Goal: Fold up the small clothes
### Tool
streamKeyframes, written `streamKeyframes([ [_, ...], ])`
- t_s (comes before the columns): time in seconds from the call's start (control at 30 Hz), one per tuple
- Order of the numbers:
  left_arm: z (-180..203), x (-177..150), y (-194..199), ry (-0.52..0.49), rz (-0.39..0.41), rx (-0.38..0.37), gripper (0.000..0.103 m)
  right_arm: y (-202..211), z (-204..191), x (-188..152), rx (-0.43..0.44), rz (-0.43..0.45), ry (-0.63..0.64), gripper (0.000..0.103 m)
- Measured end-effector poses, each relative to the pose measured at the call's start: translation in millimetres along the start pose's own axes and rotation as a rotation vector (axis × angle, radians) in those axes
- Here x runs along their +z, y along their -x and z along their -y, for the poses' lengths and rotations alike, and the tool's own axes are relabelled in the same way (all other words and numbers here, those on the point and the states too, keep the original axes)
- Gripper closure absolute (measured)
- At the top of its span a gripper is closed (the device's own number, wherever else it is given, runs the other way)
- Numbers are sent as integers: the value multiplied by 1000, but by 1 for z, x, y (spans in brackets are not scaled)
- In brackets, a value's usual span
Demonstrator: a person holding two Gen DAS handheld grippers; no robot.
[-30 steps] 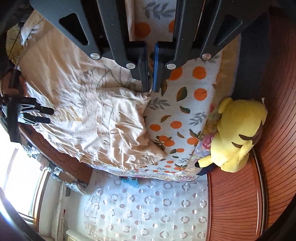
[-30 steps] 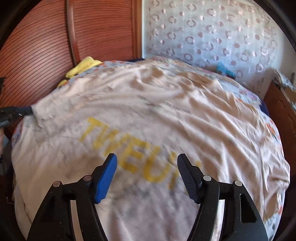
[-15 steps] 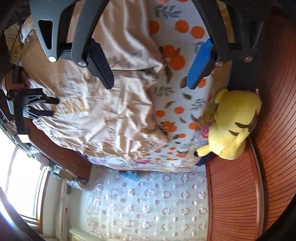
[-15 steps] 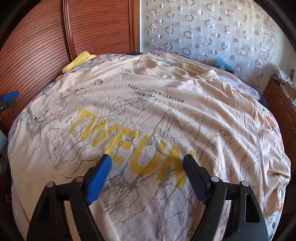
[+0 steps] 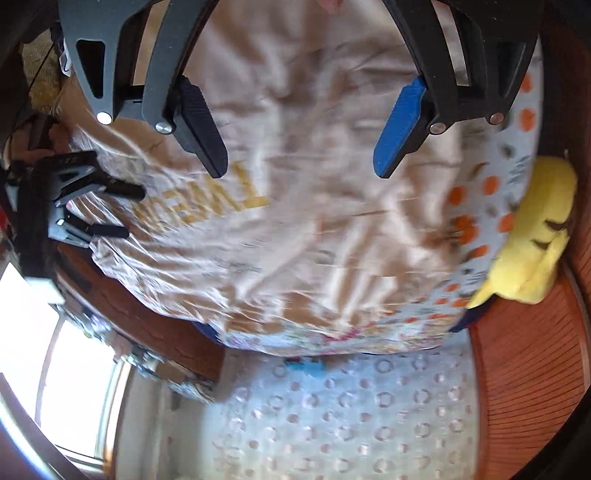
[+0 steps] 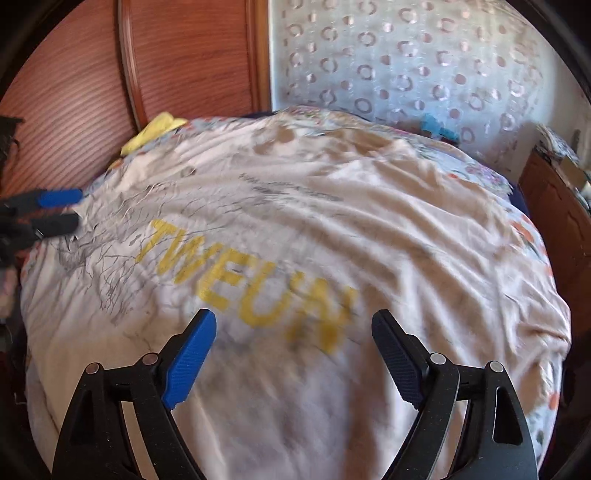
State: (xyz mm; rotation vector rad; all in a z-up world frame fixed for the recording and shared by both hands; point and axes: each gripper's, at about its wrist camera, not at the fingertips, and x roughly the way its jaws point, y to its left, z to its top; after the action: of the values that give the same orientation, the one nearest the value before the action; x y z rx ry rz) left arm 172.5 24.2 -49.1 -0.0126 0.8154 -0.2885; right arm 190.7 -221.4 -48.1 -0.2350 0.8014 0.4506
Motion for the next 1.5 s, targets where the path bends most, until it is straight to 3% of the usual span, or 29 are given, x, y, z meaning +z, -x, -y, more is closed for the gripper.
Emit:
streamKeyframes([
  [0.33, 69, 10, -46, -116, -78, -62, 21, 64, 111, -46, -169, 36, -183, 19],
  [0.6, 83, 0, -56, -143, -89, -45, 21, 80, 179, -68, -206, 32, -331, 43],
  [0.73, 91, -3, -58, -174, -90, 2, 21, 71, 183, -68, -214, 13, -349, 51],
  [0.9, 88, -3, -57, -171, -91, -7, 19, 62, 188, -63, -227, -5, -348, 59],
  [0.97, 89, -3, -58, -172, -90, -5, 19, 60, 187, -61, -212, -11, -338, 77],
  [1.07, 89, -3, -58, -172, -90, -5, 19, 61, 184, -62, -169, -18, -315, 95],
  [1.17, 89, -3, -58, -172, -90, -5, 19, 79, 193, -71, -126, 24, -370, 97],
  [1.27, 89, -3, -58, -173, -89, -4, 19, 102, 194, -83, -141, 51, -393, 97],
  [1.5, 91, -4, -58, -177, -85, -3, 19, 101, 192, -93, -140, 40, -430, 97],
])
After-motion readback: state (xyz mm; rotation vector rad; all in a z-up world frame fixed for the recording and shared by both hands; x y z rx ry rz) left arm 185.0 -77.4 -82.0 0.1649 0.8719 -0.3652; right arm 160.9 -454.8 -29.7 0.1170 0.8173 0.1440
